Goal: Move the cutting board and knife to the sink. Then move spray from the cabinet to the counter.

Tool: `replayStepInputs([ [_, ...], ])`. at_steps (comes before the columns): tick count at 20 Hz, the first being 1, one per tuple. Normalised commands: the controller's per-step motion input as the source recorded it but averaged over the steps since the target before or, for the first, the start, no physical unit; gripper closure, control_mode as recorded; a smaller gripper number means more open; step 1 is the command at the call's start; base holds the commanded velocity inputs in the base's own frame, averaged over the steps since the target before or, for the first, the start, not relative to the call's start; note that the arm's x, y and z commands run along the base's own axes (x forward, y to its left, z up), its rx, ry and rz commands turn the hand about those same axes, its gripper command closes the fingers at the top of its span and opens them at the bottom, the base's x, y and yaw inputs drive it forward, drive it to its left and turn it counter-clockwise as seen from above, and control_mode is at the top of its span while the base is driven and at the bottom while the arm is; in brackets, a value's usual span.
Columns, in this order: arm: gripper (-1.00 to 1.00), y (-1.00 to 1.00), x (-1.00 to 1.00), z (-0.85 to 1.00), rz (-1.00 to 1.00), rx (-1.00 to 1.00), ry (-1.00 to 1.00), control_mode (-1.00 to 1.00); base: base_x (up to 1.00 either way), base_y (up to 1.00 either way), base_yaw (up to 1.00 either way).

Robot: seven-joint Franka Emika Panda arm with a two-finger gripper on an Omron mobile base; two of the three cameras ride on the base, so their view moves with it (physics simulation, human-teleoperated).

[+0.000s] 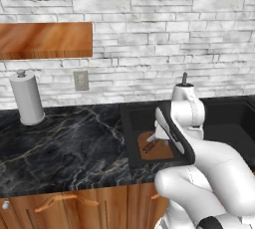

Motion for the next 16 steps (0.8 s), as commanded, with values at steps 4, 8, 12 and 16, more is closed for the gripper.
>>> replayStepInputs([
  [4,-1.0,0.0,-0.02,0.0,0.0,0.0,0.0,-1.0,0.0,0.0,0.0],
  [8,-1.0,0.0,0.0,0.0,0.0,0.0,0.0,-1.0,0.0,0.0,0.0],
  [12,-1.0,0.0,0.0,0.0,0.0,0.0,0.0,-1.0,0.0,0.0,0.0],
  [16,-1.0,0.0,0.0,0.0,0.0,0.0,0.0,1.0,-0.11,0.0,0.0],
])
